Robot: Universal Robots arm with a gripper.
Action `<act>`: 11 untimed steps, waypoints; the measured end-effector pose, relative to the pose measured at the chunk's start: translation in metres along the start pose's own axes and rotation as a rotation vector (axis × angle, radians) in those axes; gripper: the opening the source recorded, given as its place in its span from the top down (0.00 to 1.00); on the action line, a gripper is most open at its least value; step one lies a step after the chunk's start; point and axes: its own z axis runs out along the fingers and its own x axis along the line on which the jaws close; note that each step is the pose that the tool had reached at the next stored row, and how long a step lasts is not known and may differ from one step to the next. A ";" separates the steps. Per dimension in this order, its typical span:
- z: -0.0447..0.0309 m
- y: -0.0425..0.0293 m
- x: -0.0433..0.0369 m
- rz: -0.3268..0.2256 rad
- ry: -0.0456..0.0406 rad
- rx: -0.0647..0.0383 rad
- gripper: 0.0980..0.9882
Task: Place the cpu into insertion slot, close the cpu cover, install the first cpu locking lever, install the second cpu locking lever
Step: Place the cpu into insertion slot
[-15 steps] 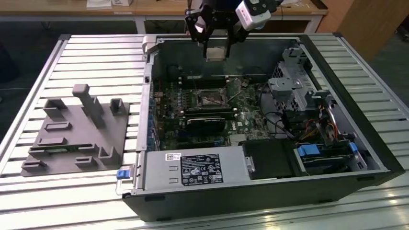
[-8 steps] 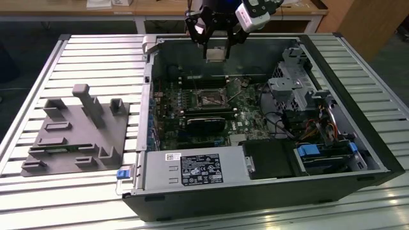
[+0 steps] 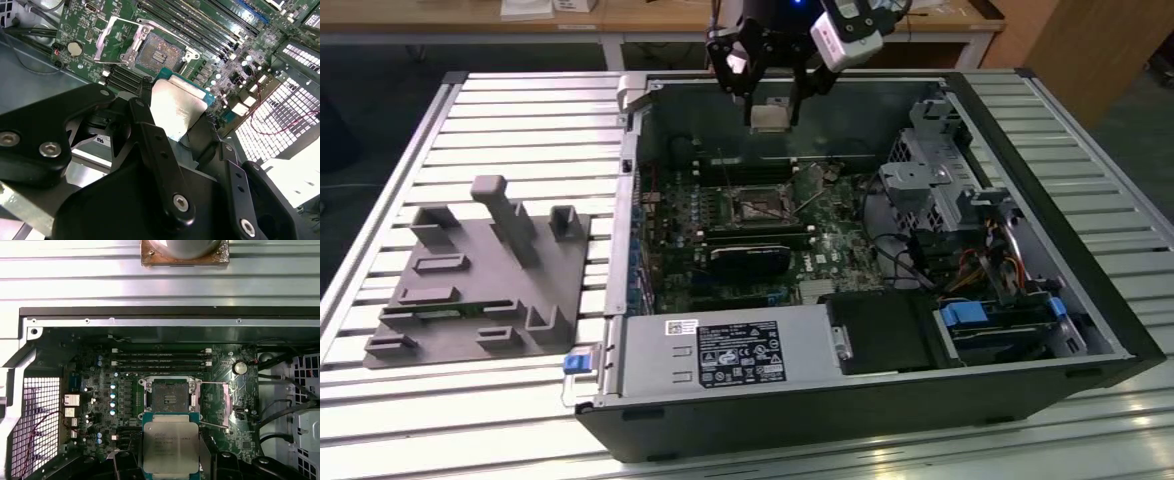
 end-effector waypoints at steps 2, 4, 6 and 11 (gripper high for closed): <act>0.0007 -0.0001 0.0000 0.000 0.0000 0.000 0.51; 0.0019 -0.0002 0.0000 0.000 0.0000 0.000 0.51; 0.0034 -0.0003 0.0000 0.000 0.0000 0.001 0.51; 0.0070 -0.0006 -0.0001 0.000 0.0000 0.002 0.51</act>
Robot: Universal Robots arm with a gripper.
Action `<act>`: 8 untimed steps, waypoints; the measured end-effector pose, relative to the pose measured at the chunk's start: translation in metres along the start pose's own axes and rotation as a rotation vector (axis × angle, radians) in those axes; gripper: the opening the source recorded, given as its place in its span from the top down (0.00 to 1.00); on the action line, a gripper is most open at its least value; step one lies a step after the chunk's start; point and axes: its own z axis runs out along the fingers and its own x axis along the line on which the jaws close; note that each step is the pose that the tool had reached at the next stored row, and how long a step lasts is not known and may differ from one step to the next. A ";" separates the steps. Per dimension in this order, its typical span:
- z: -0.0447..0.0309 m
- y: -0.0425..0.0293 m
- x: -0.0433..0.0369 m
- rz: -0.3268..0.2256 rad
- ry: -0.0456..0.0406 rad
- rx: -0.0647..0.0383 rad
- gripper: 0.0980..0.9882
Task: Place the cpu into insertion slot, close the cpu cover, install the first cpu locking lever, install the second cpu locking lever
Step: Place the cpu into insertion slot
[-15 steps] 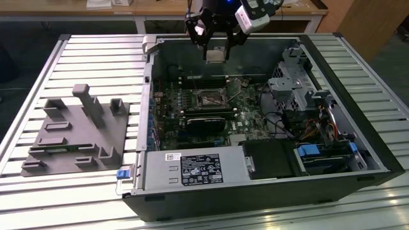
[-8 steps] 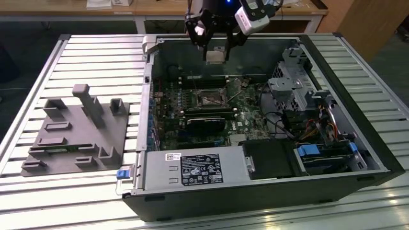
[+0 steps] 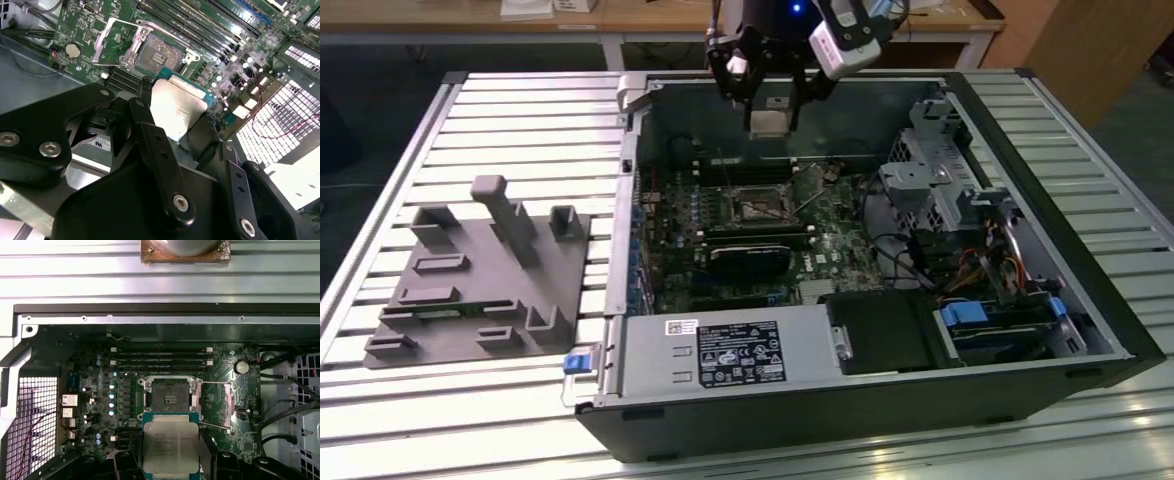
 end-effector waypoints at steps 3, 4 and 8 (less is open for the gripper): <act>0.0027 -0.0002 -0.0001 0.000 -0.0001 0.000 0.51; 0.0037 -0.0003 -0.0001 0.000 -0.0001 0.000 0.51; 0.0080 -0.0007 -0.0002 0.000 0.0000 0.001 0.51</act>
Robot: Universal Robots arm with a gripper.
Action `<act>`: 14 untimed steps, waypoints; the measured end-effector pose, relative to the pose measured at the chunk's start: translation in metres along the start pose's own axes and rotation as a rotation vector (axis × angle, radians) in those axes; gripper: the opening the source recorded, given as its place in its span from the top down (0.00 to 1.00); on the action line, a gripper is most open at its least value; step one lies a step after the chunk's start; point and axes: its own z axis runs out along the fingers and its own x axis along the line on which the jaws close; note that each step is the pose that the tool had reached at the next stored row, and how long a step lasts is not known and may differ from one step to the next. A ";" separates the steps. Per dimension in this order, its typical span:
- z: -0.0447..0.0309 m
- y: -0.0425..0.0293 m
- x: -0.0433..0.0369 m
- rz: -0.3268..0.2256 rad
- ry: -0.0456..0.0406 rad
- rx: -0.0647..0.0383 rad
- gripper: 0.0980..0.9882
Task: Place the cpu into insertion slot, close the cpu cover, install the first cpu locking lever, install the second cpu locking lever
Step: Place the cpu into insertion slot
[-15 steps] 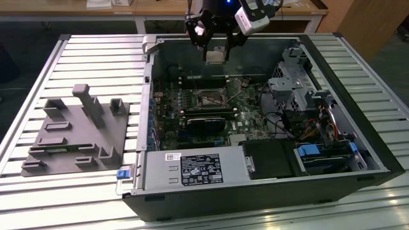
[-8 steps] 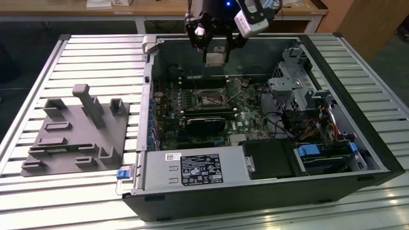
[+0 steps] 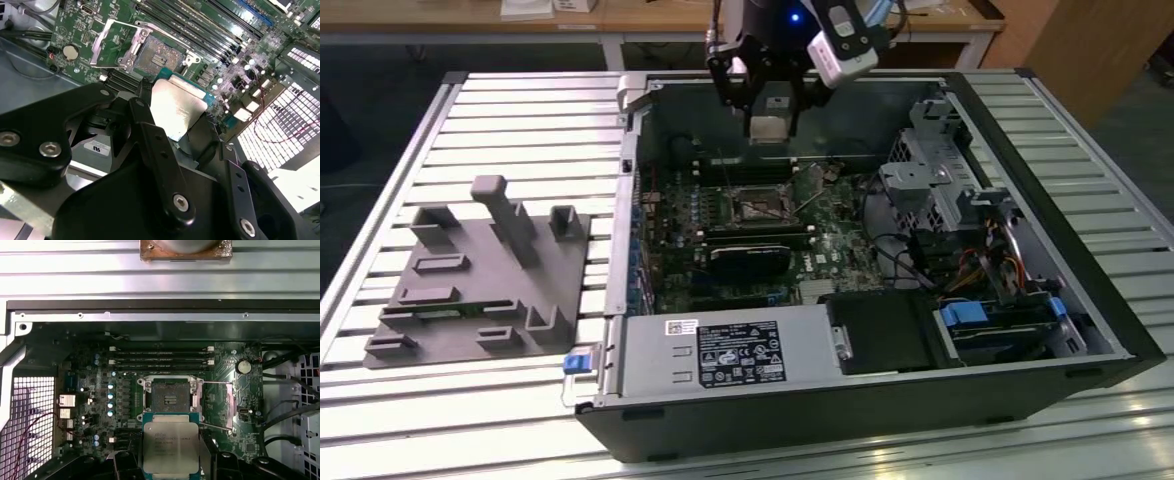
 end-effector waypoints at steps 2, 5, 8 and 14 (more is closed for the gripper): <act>0.0025 -0.0002 -0.0001 0.000 0.0000 0.001 0.51; 0.0065 -0.0006 -0.0001 0.000 -0.0001 0.002 0.51; 0.0103 -0.0009 -0.0002 0.000 -0.0001 0.004 0.51; 0.0191 -0.0016 -0.0004 0.000 -0.0002 0.005 0.51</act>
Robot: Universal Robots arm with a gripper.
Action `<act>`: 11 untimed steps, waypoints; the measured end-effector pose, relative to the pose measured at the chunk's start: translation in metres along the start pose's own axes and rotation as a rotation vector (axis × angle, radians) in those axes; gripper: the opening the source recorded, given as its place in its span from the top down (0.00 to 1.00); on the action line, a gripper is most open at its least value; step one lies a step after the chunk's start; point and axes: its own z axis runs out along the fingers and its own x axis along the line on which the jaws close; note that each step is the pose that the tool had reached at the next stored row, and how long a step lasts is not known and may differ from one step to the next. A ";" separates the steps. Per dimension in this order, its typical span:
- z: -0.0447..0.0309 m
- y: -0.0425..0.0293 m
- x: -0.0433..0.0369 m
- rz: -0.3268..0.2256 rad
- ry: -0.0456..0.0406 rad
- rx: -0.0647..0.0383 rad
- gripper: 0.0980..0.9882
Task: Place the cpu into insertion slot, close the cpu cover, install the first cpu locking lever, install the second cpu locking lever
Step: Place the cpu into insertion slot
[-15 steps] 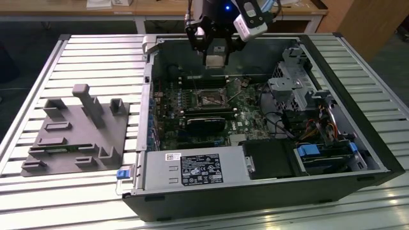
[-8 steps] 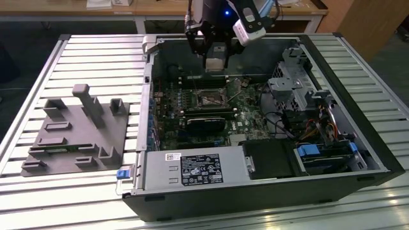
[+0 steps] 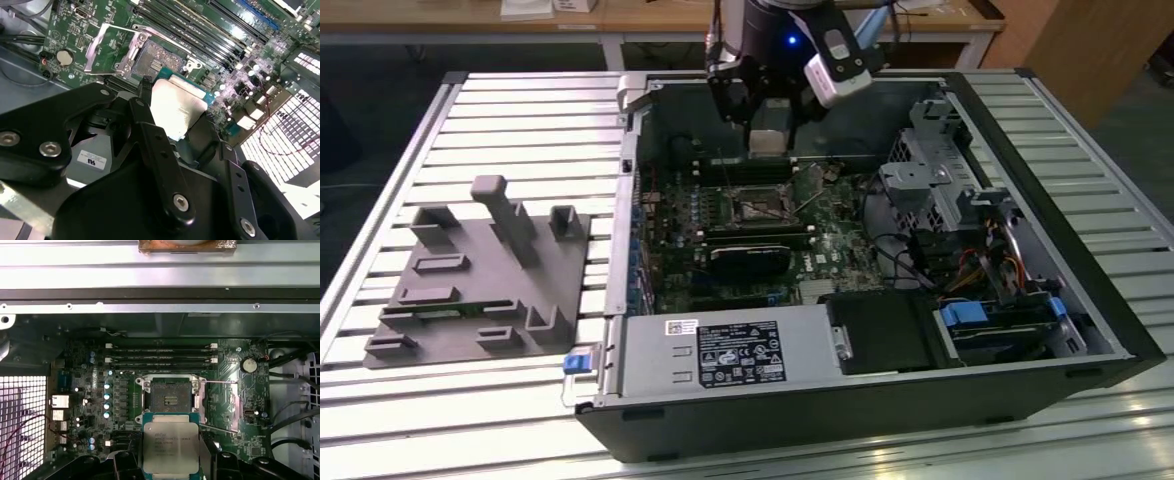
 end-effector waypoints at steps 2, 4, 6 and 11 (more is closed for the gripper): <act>0.0028 0.0003 0.0000 0.000 0.0000 0.002 0.51; 0.0058 0.0010 -0.0001 0.000 -0.0001 0.006 0.51; 0.0092 0.0016 -0.0001 0.000 -0.0003 0.010 0.51; 0.0182 0.0018 -0.0006 0.000 -0.0004 0.017 0.51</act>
